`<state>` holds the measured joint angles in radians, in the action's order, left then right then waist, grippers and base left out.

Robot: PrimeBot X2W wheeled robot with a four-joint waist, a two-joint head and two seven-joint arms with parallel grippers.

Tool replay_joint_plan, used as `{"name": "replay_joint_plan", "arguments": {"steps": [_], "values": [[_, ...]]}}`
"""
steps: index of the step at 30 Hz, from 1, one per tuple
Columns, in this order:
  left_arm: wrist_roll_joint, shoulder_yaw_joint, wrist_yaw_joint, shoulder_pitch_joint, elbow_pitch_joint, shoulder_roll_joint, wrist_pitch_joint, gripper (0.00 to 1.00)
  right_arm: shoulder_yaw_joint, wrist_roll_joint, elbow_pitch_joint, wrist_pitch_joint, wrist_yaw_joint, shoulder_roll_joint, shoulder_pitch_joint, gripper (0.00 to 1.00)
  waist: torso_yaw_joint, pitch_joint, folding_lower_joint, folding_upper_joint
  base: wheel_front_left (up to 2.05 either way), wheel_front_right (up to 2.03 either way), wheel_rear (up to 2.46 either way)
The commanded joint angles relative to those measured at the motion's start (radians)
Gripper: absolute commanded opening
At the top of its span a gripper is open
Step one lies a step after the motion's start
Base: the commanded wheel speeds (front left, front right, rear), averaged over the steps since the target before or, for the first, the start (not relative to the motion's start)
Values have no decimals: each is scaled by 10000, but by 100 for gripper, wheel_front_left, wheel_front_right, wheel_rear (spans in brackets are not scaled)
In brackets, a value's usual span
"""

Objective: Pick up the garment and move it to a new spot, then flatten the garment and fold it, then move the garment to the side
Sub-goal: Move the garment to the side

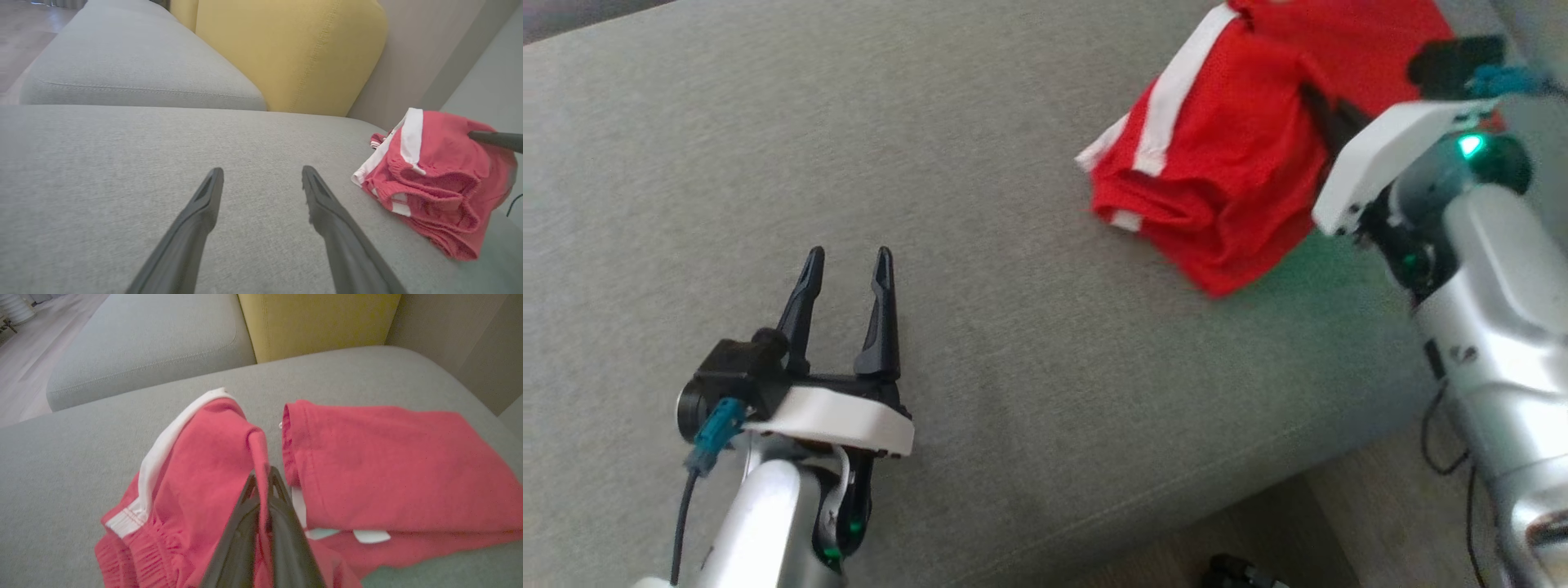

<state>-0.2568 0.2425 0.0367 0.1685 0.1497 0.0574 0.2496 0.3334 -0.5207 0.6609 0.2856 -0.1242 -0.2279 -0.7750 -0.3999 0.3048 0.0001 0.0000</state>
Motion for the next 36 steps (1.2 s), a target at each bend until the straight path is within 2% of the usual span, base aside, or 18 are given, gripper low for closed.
{"name": "replay_joint_plan", "arguments": {"steps": [1, 5, 9, 16, 25, 30, 31, 32, 33, 34, 36], "values": [[-41, -333, 61, 294, -382, 17, 122, 100, -162, 148, -133, -175, -65, -105, -438, 0, 223, -37, -1, 0, 0, 0, 0], [-95, -384, 64, 291, -445, -12, 122, 100, -621, 515, 475, -298, -65, -248, -944, 0, 534, -56, -1, 0, 0, 0, 0], [-147, -391, 60, 301, -492, -36, 122, 100, -1094, 908, 937, -388, -65, -675, -1369, 0, 806, -9, -1, 0, 0, 0, 0], [-178, -428, 71, 318, -564, -58, 122, 100, -2563, 1586, 1864, -723, -65, -1308, -1856, 0, 1121, 174, -1, 0, 0, 0, 0], [-103, -416, 22, 416, -596, -67, 122, 100, -4210, 3302, 3050, -1192, -65, -1470, -2010, 0, 1338, 467, -1, 0, 0, 0, 0], [-51, -471, -9, 456, -523, -69, 122, 100, -5329, 4538, 3469, -1494, -65, -1204, -2130, 0, 1403, 559, -1, 0, 0, 0, 0], [-46, -478, -12, 459, -514, -70, 122, 100, -5502, 4732, 3509, -1526, -65, -1163, -2139, 11, 1405, 567, -1, 0, 0, 0, 0], [-43, -484, -15, 463, -505, -70, 122, 100, -5662, 4922, 3542, -1551, -65, -1114, -2150, 40, 1405, 570, -1, 0, 0, 0, 0], [-43, -486, -16, 466, -500, -70, 122, 100, -5822, 5103, 3563, -1577, -65, -1058, -2163, 76, 1404, 571, -1, 0, 0, 0, 0], [-41, -487, -16, 469, -493, -70, 122, 100, -5970, 5276, 3575, -1601, -65, -994, -2170, 100, 1402, 571, -1, 0, 0, 0, 0], [-38, -486, -15, 470, -478, -70, 122, 100, -6250, 5587, 3582, -1636, -65, -859, -2166, 100, 1396, 562, -1, 0, 0, 0, 0]]}}
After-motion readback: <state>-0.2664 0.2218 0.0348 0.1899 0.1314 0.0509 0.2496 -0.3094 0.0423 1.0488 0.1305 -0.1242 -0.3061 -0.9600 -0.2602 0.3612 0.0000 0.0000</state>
